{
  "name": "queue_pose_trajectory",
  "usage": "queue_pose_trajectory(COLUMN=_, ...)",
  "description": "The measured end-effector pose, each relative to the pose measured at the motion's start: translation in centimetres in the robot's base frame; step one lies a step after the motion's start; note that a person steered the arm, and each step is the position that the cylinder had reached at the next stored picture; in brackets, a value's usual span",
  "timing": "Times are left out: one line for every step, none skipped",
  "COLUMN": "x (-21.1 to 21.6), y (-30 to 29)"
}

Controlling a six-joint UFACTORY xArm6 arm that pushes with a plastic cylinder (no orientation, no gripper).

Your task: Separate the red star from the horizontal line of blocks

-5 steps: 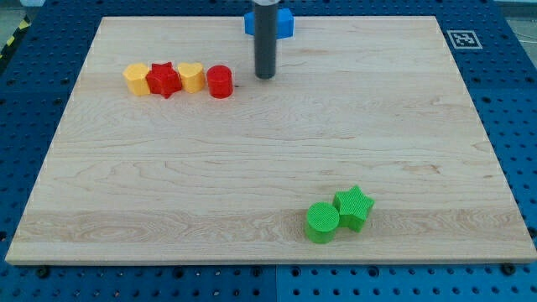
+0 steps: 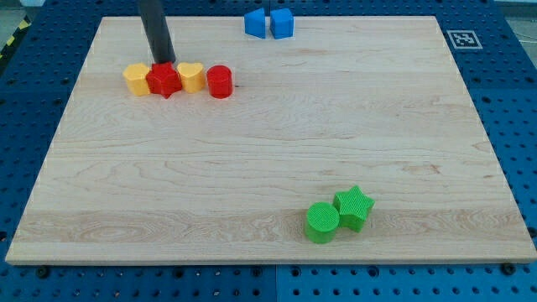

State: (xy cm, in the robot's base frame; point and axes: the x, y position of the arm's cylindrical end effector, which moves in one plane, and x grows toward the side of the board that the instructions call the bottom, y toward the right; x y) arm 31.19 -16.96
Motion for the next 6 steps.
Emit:
queue_pose_trajectory(x=0.8, y=-0.1)
queue_pose_trajectory(x=2.1, y=-0.1)
queue_pose_trajectory(x=3.2, y=-0.1)
queue_pose_trajectory(x=3.6, y=0.3)
queue_pose_trajectory(x=5.1, y=2.7)
queue_pose_trajectory(x=5.4, y=3.2)
